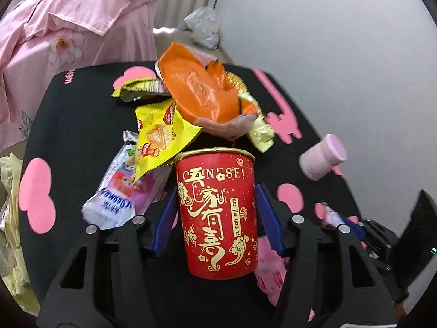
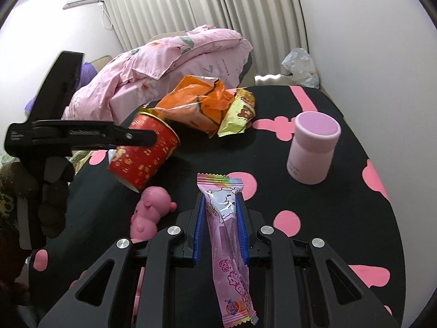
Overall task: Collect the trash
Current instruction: 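Grasp the red paper cup with the left tool while the right tool holds the pink wrapper, then carry the cup and wrapper over the yellow trash bag and open both tools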
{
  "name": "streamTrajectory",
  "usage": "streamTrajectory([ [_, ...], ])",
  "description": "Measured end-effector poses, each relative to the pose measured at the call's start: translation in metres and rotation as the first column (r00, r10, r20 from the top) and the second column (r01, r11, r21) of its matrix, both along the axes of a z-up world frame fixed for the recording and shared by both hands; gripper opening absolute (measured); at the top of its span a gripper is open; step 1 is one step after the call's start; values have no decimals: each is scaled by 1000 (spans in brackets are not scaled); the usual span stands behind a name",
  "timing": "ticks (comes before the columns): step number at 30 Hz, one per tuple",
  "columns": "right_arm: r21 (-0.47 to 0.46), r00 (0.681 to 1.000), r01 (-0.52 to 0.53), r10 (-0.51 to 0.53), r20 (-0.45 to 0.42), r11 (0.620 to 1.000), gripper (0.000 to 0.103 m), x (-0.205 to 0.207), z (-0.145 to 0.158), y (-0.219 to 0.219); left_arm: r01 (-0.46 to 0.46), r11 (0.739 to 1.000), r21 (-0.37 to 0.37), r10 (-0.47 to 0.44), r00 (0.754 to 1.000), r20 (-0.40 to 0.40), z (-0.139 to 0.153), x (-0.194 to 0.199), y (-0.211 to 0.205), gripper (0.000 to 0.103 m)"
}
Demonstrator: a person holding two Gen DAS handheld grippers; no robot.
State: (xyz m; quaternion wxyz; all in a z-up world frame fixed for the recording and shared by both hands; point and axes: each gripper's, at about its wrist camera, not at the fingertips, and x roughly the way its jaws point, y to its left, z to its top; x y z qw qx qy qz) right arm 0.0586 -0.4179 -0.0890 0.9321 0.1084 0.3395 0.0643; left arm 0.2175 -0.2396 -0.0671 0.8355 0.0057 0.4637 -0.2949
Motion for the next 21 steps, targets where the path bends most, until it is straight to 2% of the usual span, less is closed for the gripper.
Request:
streamTrajectory([
  [5,-26,999,-28,28,22,999,22,-4,8,12,20,998,-65,-13,993,114,29,-36,34,53],
  [11,-78,996,-58,63,65,995,22,-8,26,30,-2,998,-60,17,968,251,49,-71,68,53],
  [16,-99,991,-89,99,92,991,22,-7,43,47,-57,996,-72,75,957,280,55,-84,105,53],
  [21,-121,978,-151,166,130,981,22,-1,68,78,-156,983,-97,178,936,303,61,-91,150,53],
])
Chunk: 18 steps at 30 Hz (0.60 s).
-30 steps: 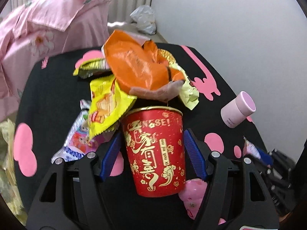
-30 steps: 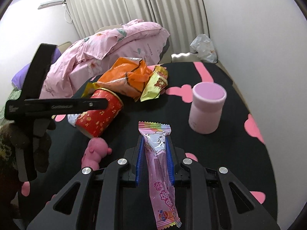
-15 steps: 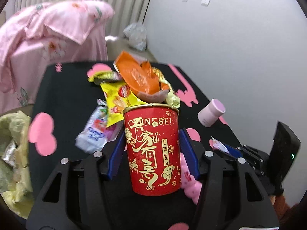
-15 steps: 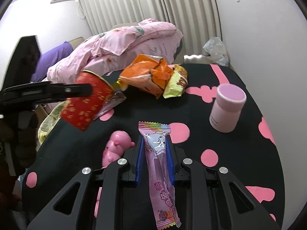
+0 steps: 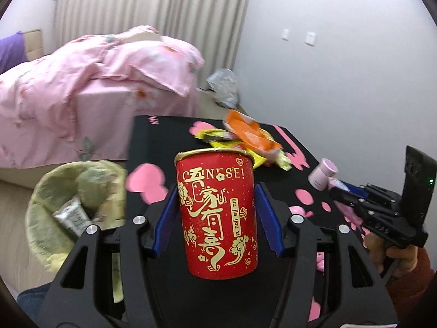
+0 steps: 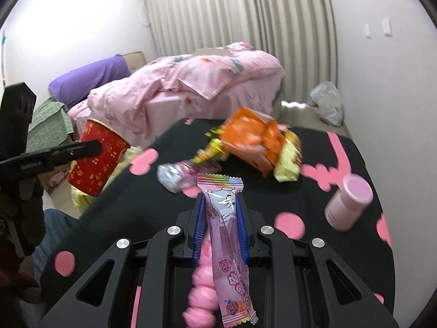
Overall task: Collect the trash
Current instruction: 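Carry the cup and wrapper over the yellow trash bag and open both tools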
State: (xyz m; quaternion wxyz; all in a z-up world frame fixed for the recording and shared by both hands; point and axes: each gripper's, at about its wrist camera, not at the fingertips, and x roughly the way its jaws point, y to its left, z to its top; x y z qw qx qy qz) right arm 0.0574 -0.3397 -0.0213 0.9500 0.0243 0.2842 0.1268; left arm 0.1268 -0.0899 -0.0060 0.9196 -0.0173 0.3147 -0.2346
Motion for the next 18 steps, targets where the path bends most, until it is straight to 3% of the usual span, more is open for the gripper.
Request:
streamTrajectory([
  [7,-44,994,-93,95,53,995,22,15,32,55,-151,988,-34,152,988,31,8,-9,72,53],
  [18,-38,977,-202,204,66,979,22,53,53,129,-341,936,-89,347,937,49,6,-11,159,53],
])
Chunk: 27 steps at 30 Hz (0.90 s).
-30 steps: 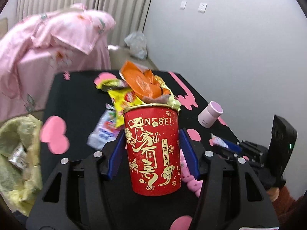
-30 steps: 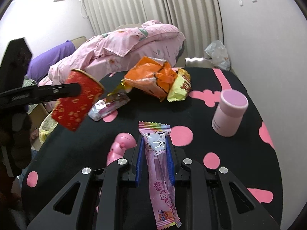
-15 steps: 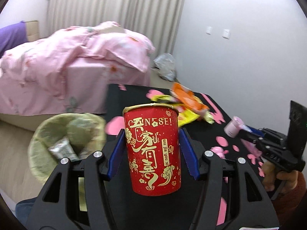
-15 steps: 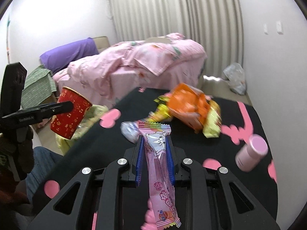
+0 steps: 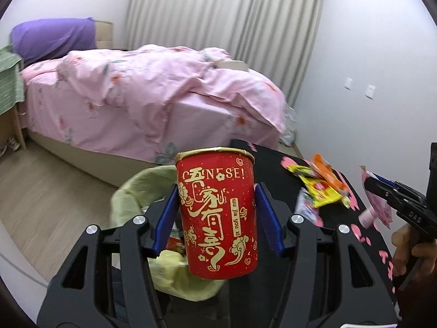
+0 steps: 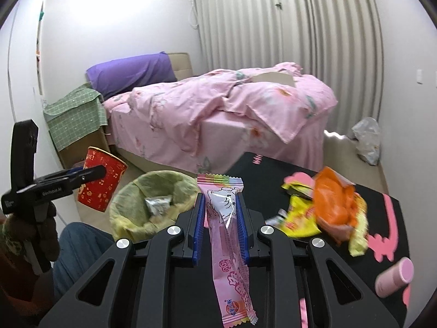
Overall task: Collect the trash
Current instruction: 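Carry the cup and wrapper over the yellow trash bag and open both tools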
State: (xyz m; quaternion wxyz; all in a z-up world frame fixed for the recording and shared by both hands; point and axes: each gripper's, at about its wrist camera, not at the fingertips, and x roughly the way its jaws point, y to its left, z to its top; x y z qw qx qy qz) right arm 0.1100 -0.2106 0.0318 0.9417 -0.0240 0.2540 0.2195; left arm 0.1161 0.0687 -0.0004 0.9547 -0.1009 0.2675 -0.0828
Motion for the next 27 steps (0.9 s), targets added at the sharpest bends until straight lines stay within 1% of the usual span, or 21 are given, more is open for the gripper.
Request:
streamTrajectory([
  [2,5,1000,-22,22,-4,1000,22,8,3,11,-51,998,-22,51,999,-6,-1,3,15,53],
  [5,24,998,-63,63,-9,998,22,24,5,26,-86,995,-46,85,996,-18,-4,7,28,53],
  [8,60,995,-94,96,-35,994,22,43,4,38,-105,994,-38,104,994,-37,-11,12,33,54],
  [10,96,989,-124,130,-63,988,22,58,0,50,-111,993,-28,109,993,-53,-15,18,33,53],
  [17,95,970,-210,220,-107,973,22,92,-18,92,-137,991,-2,135,984,-112,-35,36,40,54],
  [21,90,948,-284,293,-122,955,22,108,-29,119,-135,991,-14,132,983,-131,-46,43,46,54],
  [27,71,918,-363,370,-140,929,22,122,-44,145,-122,991,-46,113,981,-159,-61,50,51,54],
])
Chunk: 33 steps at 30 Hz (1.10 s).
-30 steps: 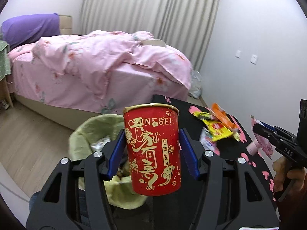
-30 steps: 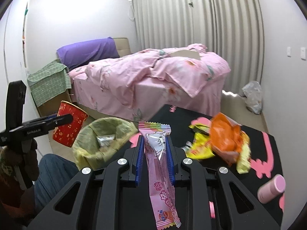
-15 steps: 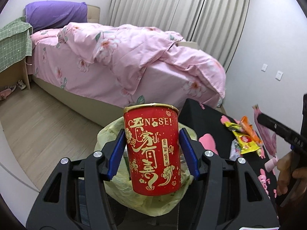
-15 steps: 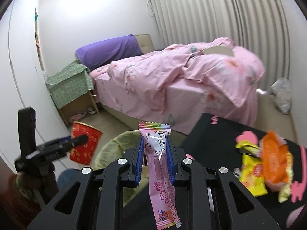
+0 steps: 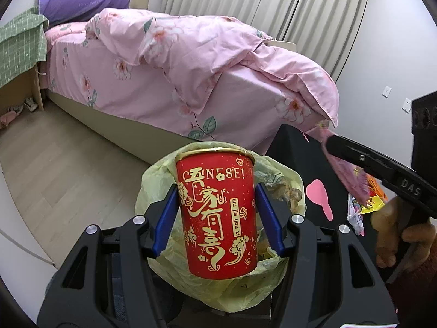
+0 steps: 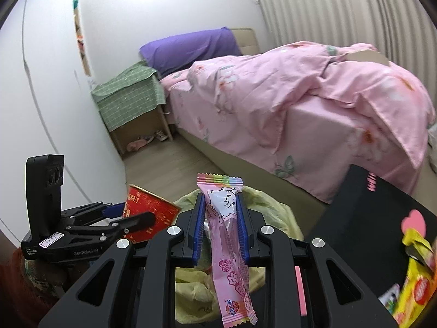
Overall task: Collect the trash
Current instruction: 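Carry the cup and wrapper over the yellow trash bag and open both tools, then grasp the orange chip bag with the left tool while the right tool returns to the table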
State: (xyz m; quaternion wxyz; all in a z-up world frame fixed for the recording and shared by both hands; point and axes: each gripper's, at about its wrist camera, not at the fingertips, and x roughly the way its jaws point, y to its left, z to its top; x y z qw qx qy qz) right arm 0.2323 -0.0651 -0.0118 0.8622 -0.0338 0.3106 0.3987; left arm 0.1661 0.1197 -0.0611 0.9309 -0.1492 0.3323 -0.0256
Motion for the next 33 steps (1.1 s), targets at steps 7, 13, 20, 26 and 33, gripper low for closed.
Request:
streamTrajectory([
  [7,-29,1000,-20,19,-12,999,22,13,-12,10,14,999,-40,-15,1000,-15,-14,8,2,54],
  [13,-31,999,-14,13,-53,999,22,24,-23,6,18,998,-65,-20,999,-27,-23,15,3,54],
  [20,-20,997,4,-5,-71,1000,22,29,-26,2,36,996,-85,-38,999,-18,-22,19,2,54],
  [26,-9,996,8,-9,-91,1000,22,34,-29,1,40,995,-88,-42,999,-18,-25,21,3,56],
  [33,51,991,18,-11,-134,999,57,39,-30,-2,-36,992,-119,31,999,-41,-23,20,17,63],
])
